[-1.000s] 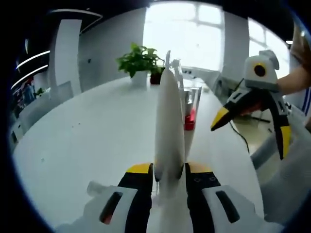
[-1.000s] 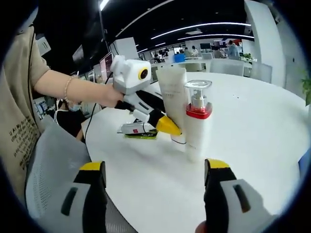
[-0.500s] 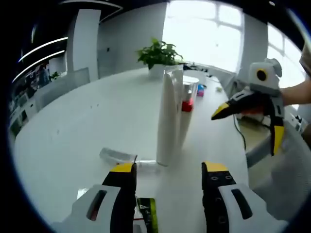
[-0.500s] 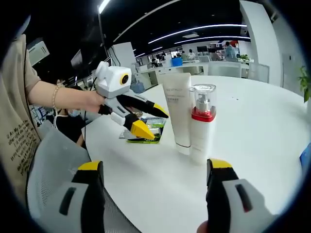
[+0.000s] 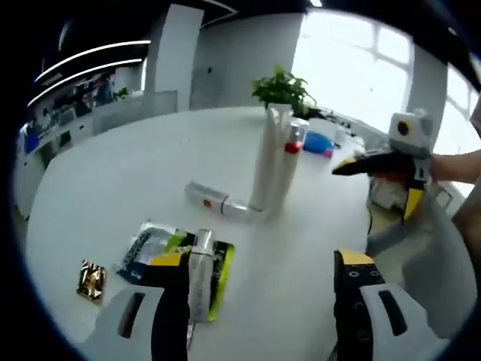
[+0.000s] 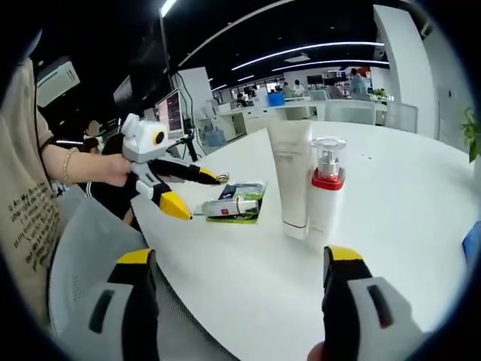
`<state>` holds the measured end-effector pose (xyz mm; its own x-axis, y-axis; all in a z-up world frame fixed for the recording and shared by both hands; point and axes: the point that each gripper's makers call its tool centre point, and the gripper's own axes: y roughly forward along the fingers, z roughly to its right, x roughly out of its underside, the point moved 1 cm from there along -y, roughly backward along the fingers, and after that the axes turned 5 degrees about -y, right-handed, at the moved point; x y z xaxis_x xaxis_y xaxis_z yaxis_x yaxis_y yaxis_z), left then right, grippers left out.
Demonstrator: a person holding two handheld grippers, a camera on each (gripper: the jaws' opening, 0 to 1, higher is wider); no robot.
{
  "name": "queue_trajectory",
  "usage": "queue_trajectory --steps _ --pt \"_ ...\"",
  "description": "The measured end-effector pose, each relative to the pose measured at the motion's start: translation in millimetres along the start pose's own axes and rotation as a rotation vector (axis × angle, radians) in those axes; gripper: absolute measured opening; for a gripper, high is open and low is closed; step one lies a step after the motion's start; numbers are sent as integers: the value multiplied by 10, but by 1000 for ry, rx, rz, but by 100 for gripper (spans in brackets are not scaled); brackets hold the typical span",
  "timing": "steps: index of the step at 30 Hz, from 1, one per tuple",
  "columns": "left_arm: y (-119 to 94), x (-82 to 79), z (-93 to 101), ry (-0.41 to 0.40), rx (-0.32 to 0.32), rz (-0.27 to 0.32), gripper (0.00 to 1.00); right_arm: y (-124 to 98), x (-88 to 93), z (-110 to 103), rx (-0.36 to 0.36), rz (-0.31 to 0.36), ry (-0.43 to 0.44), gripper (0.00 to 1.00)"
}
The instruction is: Arrange the skincare products in the storage area until every visible bottle or jar stands upright without overlapping.
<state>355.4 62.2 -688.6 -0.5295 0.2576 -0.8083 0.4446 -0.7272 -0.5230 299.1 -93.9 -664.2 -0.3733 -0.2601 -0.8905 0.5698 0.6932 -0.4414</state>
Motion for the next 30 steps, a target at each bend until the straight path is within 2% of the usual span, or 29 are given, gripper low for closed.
queue_trajectory --steps 5,8,11,15,23,25,28,30 --pt "-309 169 -17 -47 -62 12 86 -35 11 -75 0 9 10 92" --pt "-459 241 -30 -80 -90 23 86 -51 9 -112 -3 15 17 92" --pt "-559 299 -49 -95 -115 27 89 -74 -7 -148 -3 28 25 93" --pt "-689 378 -64 -119 -148 29 91 -100 -92 -206 -10 93 75 94" --pt "-909 514 -6 -166 -189 33 96 -139 -79 -294 -5 78 43 94" --pt "-934 496 0 -159 -197 26 96 -158 -85 -302 -3 83 47 94" --pt "-956 404 7 -149 -202 56 97 -180 -76 -310 7 78 39 94" --pt "-961 403 -2 -153 -209 60 97 -207 -95 -323 17 86 40 94"
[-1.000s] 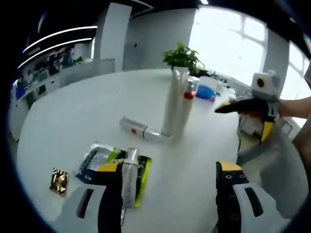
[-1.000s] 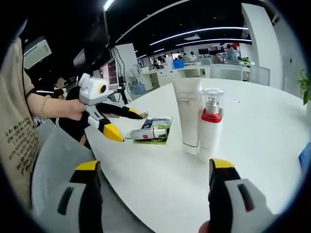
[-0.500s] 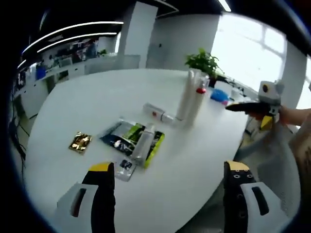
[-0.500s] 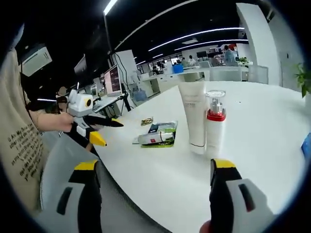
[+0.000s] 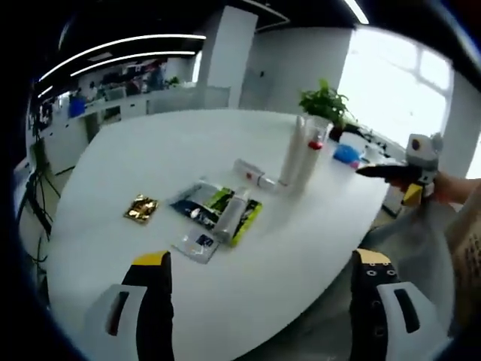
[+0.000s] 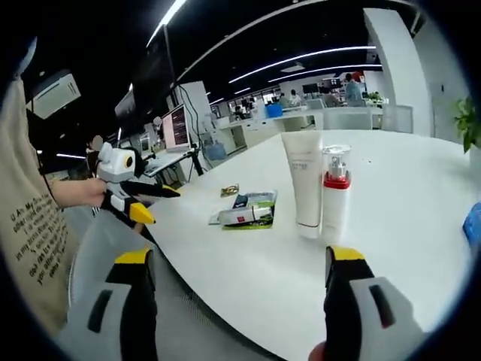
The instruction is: Arrange the skincare products in the storage area until every visible bottle or jar stands upright without overlapping.
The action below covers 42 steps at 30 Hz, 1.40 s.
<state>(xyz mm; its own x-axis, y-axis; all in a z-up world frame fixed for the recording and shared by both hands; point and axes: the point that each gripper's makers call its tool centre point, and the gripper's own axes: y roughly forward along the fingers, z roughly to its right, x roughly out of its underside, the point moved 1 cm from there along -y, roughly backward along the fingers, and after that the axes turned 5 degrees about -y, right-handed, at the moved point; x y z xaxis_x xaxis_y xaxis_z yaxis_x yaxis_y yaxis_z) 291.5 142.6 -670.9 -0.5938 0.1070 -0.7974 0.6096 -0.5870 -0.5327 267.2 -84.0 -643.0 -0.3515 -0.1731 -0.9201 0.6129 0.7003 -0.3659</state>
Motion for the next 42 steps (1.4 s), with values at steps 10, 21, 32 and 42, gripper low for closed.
queue_trajectory --steps 10,21,32,42 --pt "-17 46 19 6 -14 -17 97 4 -1 7 13 5 -4 93" --pt "2 30 57 32 -19 -33 97 -4 -4 18 16 10 3 93" --pt "164 -124 2 95 -4 -68 97 4 7 6 11 3 6 92" --pt "510 -283 -15 161 22 -119 97 25 49 -3 5 -27 10 91"
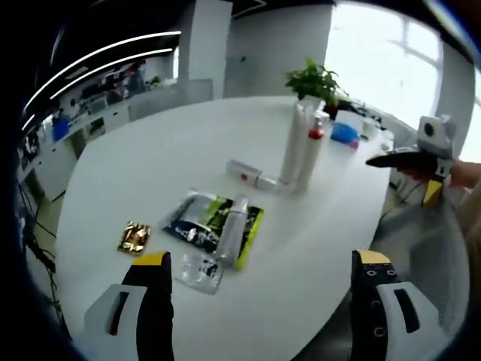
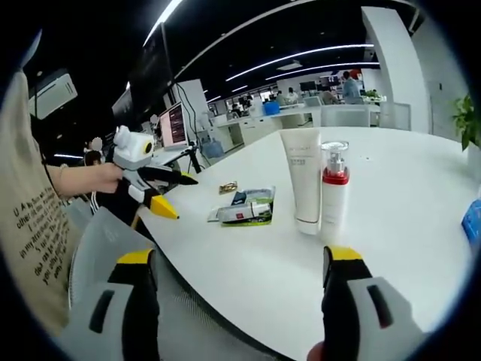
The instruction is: Arrange the skincare products in the storage area until every visible bottle or jar stands upright without overlapping.
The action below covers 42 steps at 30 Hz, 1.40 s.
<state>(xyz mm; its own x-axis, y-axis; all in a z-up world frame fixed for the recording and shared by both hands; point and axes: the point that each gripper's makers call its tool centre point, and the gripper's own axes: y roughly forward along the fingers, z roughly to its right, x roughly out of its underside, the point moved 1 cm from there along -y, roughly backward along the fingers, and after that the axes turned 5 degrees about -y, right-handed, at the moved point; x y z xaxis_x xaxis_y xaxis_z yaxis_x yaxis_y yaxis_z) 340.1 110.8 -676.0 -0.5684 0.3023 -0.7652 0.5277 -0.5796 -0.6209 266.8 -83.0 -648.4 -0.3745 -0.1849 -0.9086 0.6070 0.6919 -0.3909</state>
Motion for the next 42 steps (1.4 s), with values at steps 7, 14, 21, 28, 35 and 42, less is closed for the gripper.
queue_trajectory --steps 7,14,21,28,35,42 --pt "277 -154 -7 83 37 -53 96 10 29 33 9 -15 21 91" --pt "573 -280 -45 162 84 -103 96 16 64 72 23 -29 41 90" --pt "750 -370 -72 208 116 -126 96 18 94 93 35 -43 53 90" --pt "912 -518 -131 286 147 -153 96 26 108 123 50 -50 66 90" --pt "1096 -648 -180 388 181 -185 94 19 110 153 65 -49 81 89" --pt "1304 -747 -182 478 218 -207 92 20 123 180 73 -55 95 89"
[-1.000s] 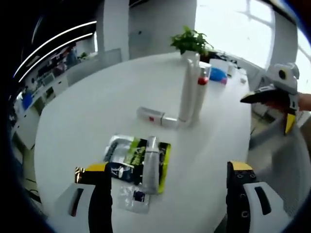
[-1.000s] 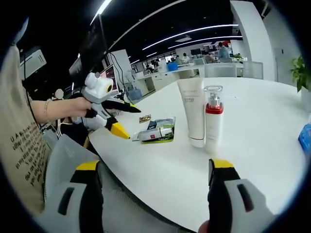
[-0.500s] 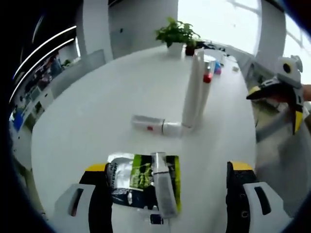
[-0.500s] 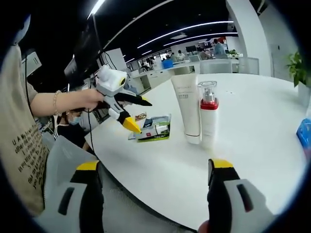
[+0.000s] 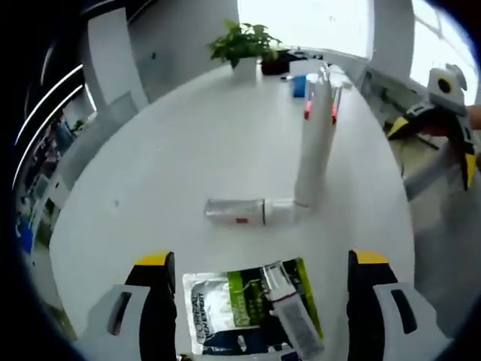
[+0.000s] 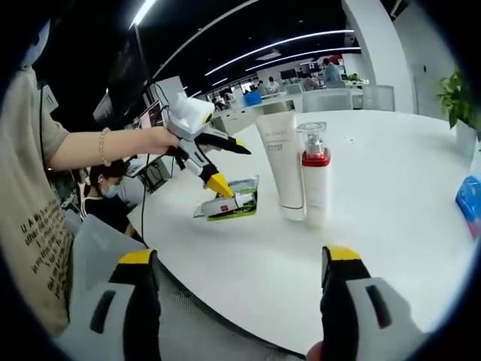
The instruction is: Arrange the skincare products in the storage area until every visible bottle or jar stands upright without overlapping.
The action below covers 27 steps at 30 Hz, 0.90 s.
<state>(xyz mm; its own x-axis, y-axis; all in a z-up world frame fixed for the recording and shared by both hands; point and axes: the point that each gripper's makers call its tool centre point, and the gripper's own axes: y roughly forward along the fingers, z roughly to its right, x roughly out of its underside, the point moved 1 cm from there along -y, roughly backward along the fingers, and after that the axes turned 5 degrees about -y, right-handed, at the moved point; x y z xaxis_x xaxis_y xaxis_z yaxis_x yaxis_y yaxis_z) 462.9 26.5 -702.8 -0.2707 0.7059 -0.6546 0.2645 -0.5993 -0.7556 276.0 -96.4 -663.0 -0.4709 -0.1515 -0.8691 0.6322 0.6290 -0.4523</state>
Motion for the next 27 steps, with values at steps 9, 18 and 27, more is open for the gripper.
queue_trajectory --steps 9,18,27 --pt "298 -155 -85 190 61 -34 86 -5 8 61 21 2 24 89" --pt "645 -285 -91 347 140 -67 79 5 47 80 31 -11 42 89" --pt "871 -218 -19 515 235 -124 66 -16 52 135 65 -1 71 88"
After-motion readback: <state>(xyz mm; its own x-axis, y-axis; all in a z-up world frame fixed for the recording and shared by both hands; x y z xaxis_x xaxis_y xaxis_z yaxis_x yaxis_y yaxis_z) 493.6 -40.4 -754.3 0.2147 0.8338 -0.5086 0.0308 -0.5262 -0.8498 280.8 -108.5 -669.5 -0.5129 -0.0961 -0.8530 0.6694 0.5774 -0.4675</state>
